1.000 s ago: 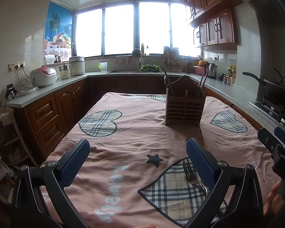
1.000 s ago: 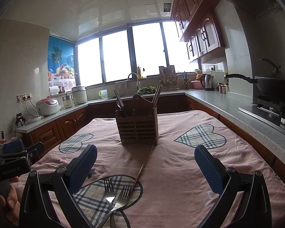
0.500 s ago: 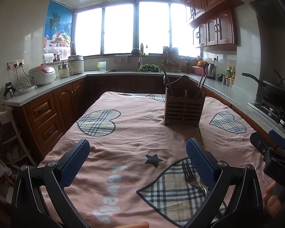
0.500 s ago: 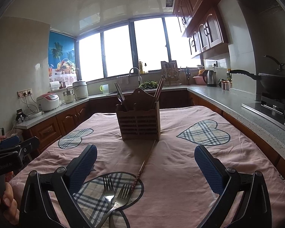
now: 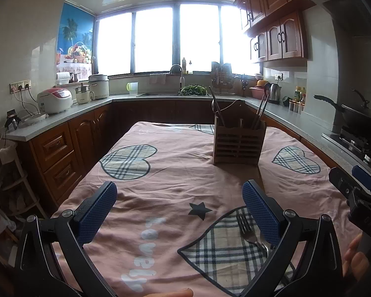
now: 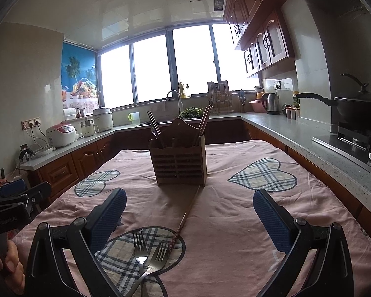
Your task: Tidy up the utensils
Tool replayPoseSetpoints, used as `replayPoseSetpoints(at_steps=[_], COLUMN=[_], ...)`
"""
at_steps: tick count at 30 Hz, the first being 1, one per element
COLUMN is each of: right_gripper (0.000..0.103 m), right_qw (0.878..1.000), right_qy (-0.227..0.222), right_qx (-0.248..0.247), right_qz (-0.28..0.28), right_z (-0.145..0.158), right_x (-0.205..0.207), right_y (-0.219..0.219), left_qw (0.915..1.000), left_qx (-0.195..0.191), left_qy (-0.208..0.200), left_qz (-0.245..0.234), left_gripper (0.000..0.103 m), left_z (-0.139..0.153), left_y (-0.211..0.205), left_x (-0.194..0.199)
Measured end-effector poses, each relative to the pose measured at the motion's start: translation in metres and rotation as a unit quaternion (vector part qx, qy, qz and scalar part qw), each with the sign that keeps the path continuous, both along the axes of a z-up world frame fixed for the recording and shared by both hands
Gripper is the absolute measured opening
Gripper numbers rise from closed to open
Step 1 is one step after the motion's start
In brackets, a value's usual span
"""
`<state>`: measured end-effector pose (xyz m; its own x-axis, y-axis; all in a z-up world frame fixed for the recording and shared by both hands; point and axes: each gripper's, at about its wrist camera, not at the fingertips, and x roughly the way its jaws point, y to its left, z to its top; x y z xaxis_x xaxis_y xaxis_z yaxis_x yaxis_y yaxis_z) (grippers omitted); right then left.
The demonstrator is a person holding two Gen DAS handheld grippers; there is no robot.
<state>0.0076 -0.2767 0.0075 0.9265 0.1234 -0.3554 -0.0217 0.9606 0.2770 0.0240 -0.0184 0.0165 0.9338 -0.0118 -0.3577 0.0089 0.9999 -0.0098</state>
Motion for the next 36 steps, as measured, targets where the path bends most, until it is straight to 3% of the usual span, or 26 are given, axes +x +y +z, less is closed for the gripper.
replayPoseSetpoints(at_steps=[36], right_gripper=[0.103], right_qw=[1.000], right_qy=[-0.001], right_qx=[-0.007], right_qz=[0.003], right_z=[0.0029], right_x=[0.0010], right_y=[0.0030], left_qw=[0.9999], left_qx=[0.006], left_qy=[-0.008], left_qz=[0.007], left_gripper=[0.103], left_z=[0.0009], left_y=[0.0018], left_x=[-0.0029])
